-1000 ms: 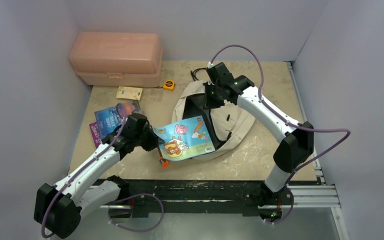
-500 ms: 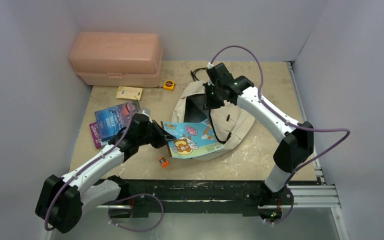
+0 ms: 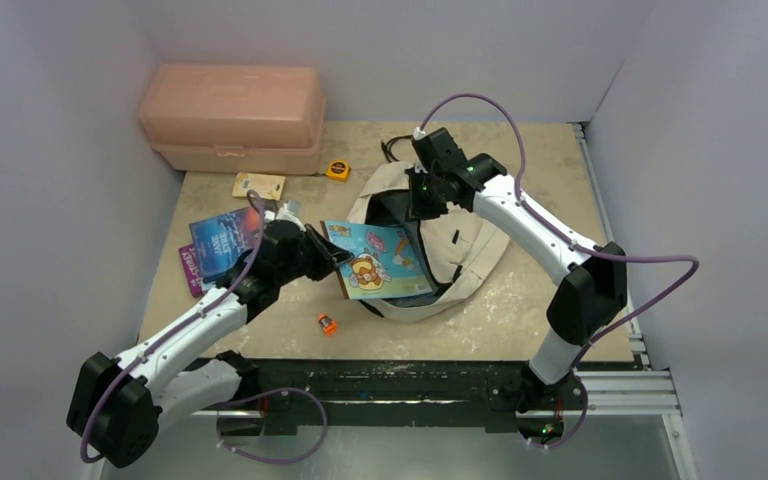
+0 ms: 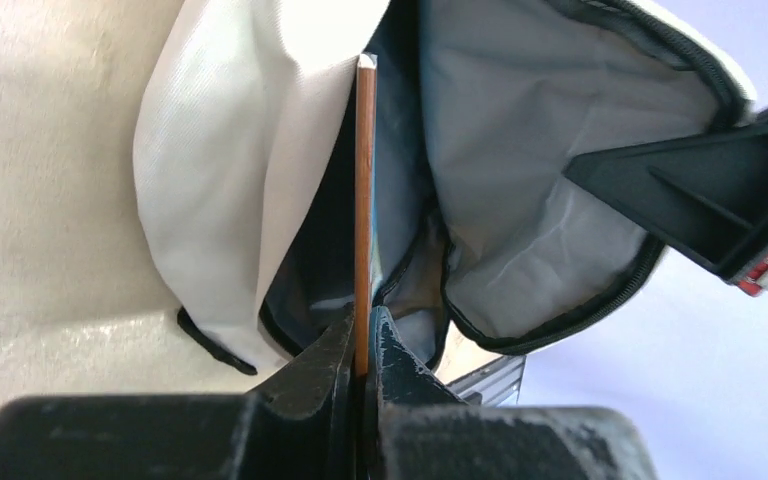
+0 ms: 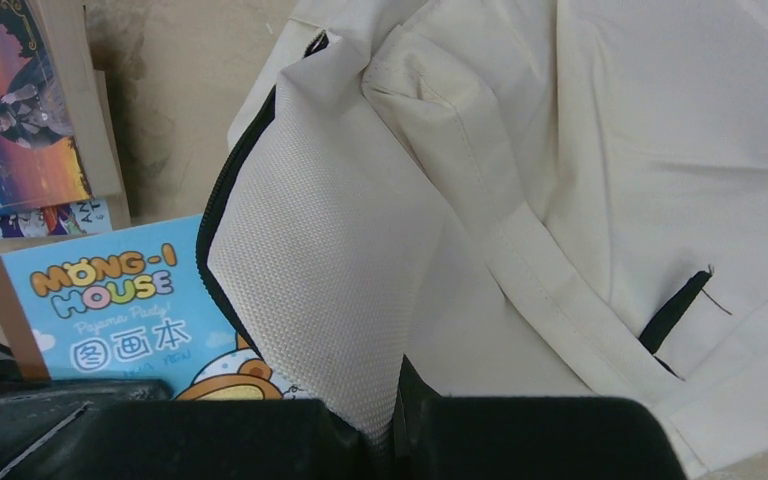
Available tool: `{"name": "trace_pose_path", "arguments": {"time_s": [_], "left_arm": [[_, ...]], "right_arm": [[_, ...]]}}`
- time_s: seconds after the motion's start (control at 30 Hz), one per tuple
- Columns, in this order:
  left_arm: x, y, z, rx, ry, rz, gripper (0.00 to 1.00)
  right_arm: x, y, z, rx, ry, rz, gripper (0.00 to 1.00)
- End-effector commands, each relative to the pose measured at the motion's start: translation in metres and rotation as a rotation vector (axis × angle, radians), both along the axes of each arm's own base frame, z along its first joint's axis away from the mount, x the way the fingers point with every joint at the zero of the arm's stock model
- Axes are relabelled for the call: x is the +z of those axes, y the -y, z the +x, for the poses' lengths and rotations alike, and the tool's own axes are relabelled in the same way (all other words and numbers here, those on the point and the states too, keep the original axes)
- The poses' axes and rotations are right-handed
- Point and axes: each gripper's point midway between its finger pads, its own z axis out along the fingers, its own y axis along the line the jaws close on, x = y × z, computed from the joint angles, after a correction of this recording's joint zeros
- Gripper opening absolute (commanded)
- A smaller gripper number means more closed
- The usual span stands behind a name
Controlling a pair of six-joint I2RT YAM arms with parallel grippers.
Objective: Pack the student bag
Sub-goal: Place the book in the student bag.
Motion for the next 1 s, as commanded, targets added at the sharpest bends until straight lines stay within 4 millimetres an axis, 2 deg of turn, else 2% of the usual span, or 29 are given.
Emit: {"name": "trace_pose_path", "arguments": {"time_s": [0.0, 0.17, 0.3, 0.43, 0.53, 0.67, 0.77, 0.83, 0.9, 0.97], "left_arm": [[0.032, -0.001, 0.017, -0.028, 0.213, 0.025, 0.0], [0.044, 0.023, 0.023, -0.192, 0.318, 0.041, 0.0], [0.053, 0.033, 0.008, -0.315, 0.351, 0.09, 0.0], [0.049, 0.029, -0.007, -0.384, 0.356, 0.151, 0.0], [0.052, 0.034, -0.014, -0.441, 0.369, 0.14, 0.0], [0.058, 0.042, -0.003, -0.44, 0.395, 0.121, 0.0], [0.055, 0.046, 0.014, -0.412, 0.386, 0.131, 0.0], [0.049, 0.035, 0.032, -0.314, 0.326, 0.162, 0.0], [0.027, 0.015, 0.041, -0.193, 0.172, 0.201, 0.0], [0.014, 0.001, 0.048, -0.096, 0.084, 0.198, 0.0]], "right_arm": [[0.027, -0.008, 0.006, 0.025, 0.076, 0.067, 0.0], [0.027, -0.01, 0.004, 0.048, 0.077, 0.079, 0.0], [0.027, -0.01, 0.004, 0.049, 0.079, 0.076, 0.0], [0.029, -0.009, 0.005, 0.05, 0.08, 0.07, 0.0], [0.032, -0.008, 0.006, 0.044, 0.09, 0.072, 0.0], [0.034, -0.01, 0.006, 0.046, 0.093, 0.08, 0.0], [0.034, -0.01, 0.005, 0.045, 0.09, 0.083, 0.0], [0.036, -0.01, 0.004, 0.046, 0.089, 0.085, 0.0], [0.038, -0.01, 0.004, 0.043, 0.095, 0.087, 0.0], [0.039, -0.01, 0.004, 0.043, 0.099, 0.091, 0.0]]}}
